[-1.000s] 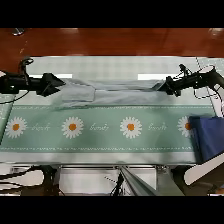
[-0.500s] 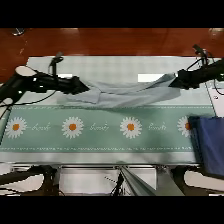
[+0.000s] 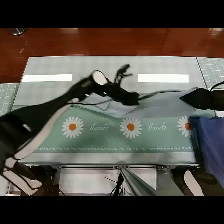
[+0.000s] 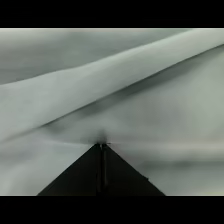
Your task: Fold the shirts.
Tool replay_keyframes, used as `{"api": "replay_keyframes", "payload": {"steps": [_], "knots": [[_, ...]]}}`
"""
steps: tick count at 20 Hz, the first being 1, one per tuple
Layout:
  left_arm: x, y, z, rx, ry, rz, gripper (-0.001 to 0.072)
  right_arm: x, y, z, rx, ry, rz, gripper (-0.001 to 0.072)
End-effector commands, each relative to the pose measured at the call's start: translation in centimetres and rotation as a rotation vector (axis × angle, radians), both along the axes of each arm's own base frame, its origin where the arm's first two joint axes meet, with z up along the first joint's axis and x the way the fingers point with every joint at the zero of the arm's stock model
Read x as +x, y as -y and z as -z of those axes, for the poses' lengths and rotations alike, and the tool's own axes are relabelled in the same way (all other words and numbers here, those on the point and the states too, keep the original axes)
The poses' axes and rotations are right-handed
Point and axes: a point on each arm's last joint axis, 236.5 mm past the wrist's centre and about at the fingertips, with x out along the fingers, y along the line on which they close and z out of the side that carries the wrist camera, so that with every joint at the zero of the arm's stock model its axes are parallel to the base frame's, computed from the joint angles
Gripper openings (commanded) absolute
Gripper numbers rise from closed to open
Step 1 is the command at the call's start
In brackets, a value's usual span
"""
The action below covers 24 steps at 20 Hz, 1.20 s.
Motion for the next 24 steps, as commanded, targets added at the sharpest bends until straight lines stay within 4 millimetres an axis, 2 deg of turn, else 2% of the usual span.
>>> {"api": "replay_keyframes", "payload": {"steps": [1, 3, 4, 5, 6, 8, 9, 10, 12, 13, 15, 16, 17, 19, 21, 24], "knots": [[-6.9, 5.7, 3.6, 0.037, -0.074, 0.12, 0.0026, -1.5, -0.7, -0.8, 0.019, 0.018, 0.001, 0.0025], [-10.0, 6.8, 4.5, 0.054, -0.091, 0.177, 0.0027, -1.5, -0.7, -0.8, 0.019, 0.018, 0.001, 0.0025], [-10.3, 7.0, 4.4, 0.052, -0.09, 0.186, 0.0027, -1.6, -0.7, -0.7, 0.018, 0.016, 0.0, 0.0025], [-9.6, 6.8, 3.8, 0.043, -0.083, 0.18, 0.0027, -1.5, -0.7, -0.8, 0.017, 0.017, 0.0, 0.0025], [-7.8, 6.1, 2.8, 0.029, -0.078, 0.16, 0.0027, -1.6, -0.8, -0.7, 0.019, 0.011, -0.002, 0.0025], [-2.5, 3.0, 0.3, 0.001, -0.072, 0.084, 0.0027, -1.6, -1.3, -0.5, 0.045, -0.011, -0.017, 0.0025], [0.4, 0.5, -1.0, -0.011, -0.069, 0.033, 0.0027, -1.5, -2.0, -0.8, 0.082, -0.013, -0.031, 0.0026], [3.5, -2.8, -2.5, -0.022, -0.07, -0.021, 0.0027, -1.2, -2.7, -1.1, 0.122, -0.011, -0.051, 0.0025], [8.4, -10.7, -5.4, -0.018, -0.057, -0.122, 0.0027, -0.6, -4.8, -1.0, 0.169, -0.02, -0.106, 0.0026], [10.0, -14.8, -6.9, -0.009, -0.046, -0.171, 0.0027, -0.3, -6.3, -0.6, 0.173, -0.028, -0.151, 0.0025], [11.8, -22.6, -10.5, 0.001, 0.001, -0.292, 0.0027, 1.1, -10.4, -0.3, 0.181, -0.028, -0.248, 0.0025], [11.9, -26.0, -12.6, 0.005, 0.047, -0.361, 0.0027, 2.2, -12.9, -0.3, 0.184, -0.024, -0.301, 0.0025], [11.4, -28.6, -14.5, 0.003, 0.104, -0.403, 0.0027, 3.4, -15.5, -0.1, 0.186, -0.022, -0.35, 0.0025], [8.7, -32.3, -17.7, 0.012, 0.21, -0.461, 0.0027, 5.6, -20.5, 0.9, 0.186, -0.041, -0.436, 0.0026], [4.8, -33.7, -19.2, 0.022, 0.27, -0.5, 0.0027, 7.5, -25.6, 3.3, 0.179, -0.091, -0.52, 0.0026], [-1.1, -33.3, -19.2, 0.024, 0.337, -0.516, 0.0028, 9.7, -30.8, 7.6, 0.168, -0.147, -0.585, 0.0026]]}}
